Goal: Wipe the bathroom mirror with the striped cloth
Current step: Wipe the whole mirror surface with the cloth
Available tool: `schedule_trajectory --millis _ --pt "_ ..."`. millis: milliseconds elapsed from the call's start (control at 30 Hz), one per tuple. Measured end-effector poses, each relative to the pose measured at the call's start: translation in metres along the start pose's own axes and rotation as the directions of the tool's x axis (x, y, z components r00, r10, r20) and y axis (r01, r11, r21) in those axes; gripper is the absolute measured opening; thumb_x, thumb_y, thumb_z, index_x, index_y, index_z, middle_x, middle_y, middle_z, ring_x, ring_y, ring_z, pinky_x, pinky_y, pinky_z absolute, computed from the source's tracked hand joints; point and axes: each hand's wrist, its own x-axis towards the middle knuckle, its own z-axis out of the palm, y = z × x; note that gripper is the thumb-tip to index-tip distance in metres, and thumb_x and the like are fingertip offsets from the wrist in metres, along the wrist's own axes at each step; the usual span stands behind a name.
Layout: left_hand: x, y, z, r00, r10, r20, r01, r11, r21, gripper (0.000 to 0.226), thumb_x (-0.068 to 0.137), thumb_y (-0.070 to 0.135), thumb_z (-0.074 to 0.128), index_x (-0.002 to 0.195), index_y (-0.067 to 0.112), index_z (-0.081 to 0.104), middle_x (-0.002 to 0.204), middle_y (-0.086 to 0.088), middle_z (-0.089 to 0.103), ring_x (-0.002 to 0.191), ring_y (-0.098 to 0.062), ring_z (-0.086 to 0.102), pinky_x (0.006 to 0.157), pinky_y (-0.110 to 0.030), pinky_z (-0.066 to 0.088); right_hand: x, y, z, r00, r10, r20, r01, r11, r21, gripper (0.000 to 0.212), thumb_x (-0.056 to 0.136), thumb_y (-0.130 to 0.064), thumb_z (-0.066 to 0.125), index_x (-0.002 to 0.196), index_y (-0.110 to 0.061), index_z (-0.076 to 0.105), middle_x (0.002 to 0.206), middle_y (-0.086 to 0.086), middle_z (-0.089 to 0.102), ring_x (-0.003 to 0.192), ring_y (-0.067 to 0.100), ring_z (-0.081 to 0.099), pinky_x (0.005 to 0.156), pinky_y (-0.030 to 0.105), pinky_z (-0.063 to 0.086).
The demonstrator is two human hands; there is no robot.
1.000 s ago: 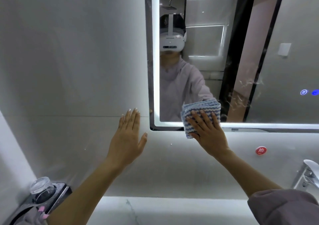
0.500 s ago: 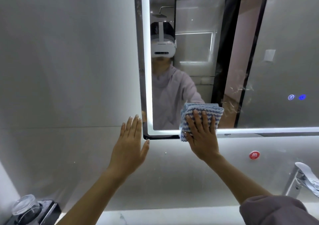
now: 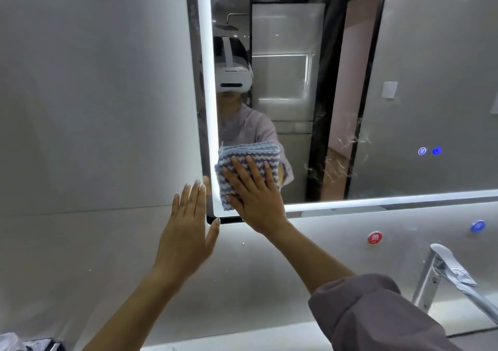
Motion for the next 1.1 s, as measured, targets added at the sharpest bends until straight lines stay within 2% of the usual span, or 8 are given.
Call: schedule_trajectory --millis 200,400,533,633,733,867,933,1100 --pt "0.005 0.016 0.001 0.998 0.061 0.002 -0.061 0.998 -0.033 0.072 0.096 0.043 0.036 0.149 0.005 0.006 0.158 -0.008 -0.002 0.147 -0.023 -0.001 0.119 -0.036 0.003 -0.021 0.037 -0.006 0.999 -0.006 0.037 0.008 0.999 -0.042 0.055 0.102 -0.047 0.027 0.151 -0.024 0.019 0.161 -0.002 -0.008 0.149 0.021 -0.002 0.120 0.047 0.004" --pt "0.006 0.033 0.002 0.997 0.072 -0.029 -0.073 0.996 -0.045 0.073 0.093 0.039 0.044 0.149 0.002 0.015 0.157 -0.008 0.011 0.146 -0.026 0.011 0.117 -0.039 0.012 -0.053 0.100 -0.017 0.998 0.011 0.054 -0.006 0.995 -0.099 0.057 0.102 -0.049 0.021 0.152 -0.023 0.011 0.162 -0.003 -0.006 0.149 0.022 -0.002 0.119 0.048 0.009" --pt "0.004 0.052 0.004 0.998 0.052 -0.048 -0.053 0.998 -0.024 0.072 0.093 0.045 0.031 0.149 0.003 0.015 0.158 -0.007 0.009 0.147 -0.024 0.009 0.118 -0.038 0.014 -0.070 0.134 -0.024 0.997 0.038 0.061 -0.032 0.994 -0.100 0.060 0.102 -0.050 0.018 0.153 -0.025 0.000 0.161 -0.003 -0.011 0.149 0.022 -0.003 0.120 0.048 0.007" --pt "0.005 0.070 0.004 0.998 0.041 -0.052 -0.042 0.999 -0.006 0.075 0.091 0.050 0.018 0.148 0.002 0.016 0.157 -0.011 0.012 0.146 -0.025 0.010 0.119 -0.041 0.016 -0.087 0.159 -0.030 0.994 0.088 0.059 -0.083 0.993 -0.084 0.062 0.100 -0.050 0.021 0.153 -0.027 -0.002 0.161 -0.004 -0.012 0.149 0.022 -0.003 0.119 0.049 0.007" --pt "0.012 0.089 0.007 0.998 -0.001 -0.060 0.000 1.000 -0.007 0.078 0.088 0.055 0.011 0.149 0.005 0.012 0.158 -0.010 0.011 0.147 -0.023 0.006 0.119 -0.035 0.009 -0.101 0.187 -0.033 0.996 0.057 0.064 -0.052 0.996 -0.076 0.061 0.101 -0.049 0.021 0.153 -0.026 0.001 0.162 -0.004 -0.008 0.149 0.023 -0.001 0.119 0.050 0.010" --pt "0.025 0.112 0.008 0.992 -0.028 -0.122 0.030 0.999 0.015 0.080 0.092 0.055 0.013 0.145 -0.004 0.024 0.154 -0.015 0.021 0.143 -0.028 0.016 0.116 -0.040 0.020 -0.108 0.212 -0.036 0.997 0.027 0.076 -0.021 0.997 -0.072 0.057 0.102 -0.050 0.018 0.153 -0.024 0.013 0.161 -0.001 0.009 0.149 0.022 0.003 0.119 0.048 0.011" --pt "0.032 0.119 0.008 0.992 -0.040 -0.118 0.045 0.998 0.046 0.079 0.091 0.053 0.016 0.146 -0.004 0.022 0.154 -0.017 0.020 0.144 -0.029 0.016 0.118 -0.041 0.019 -0.113 0.220 -0.036 0.997 0.038 0.074 -0.033 0.997 -0.064 0.055 0.102 -0.049 0.019 0.150 -0.023 0.020 0.157 0.002 0.020 0.148 0.023 0.006 0.118 0.049 0.013" --pt "0.046 0.129 0.003 0.984 -0.092 -0.151 0.106 0.990 0.090 0.078 0.089 0.047 0.020 0.147 -0.005 0.020 0.156 -0.019 0.019 0.146 -0.030 0.013 0.119 -0.039 0.012 -0.131 0.250 -0.040 0.996 0.038 0.080 -0.034 0.998 -0.049 0.054 0.102 -0.048 0.019 0.149 -0.022 0.024 0.159 0.000 0.015 0.148 0.023 0.006 0.120 0.047 0.009"
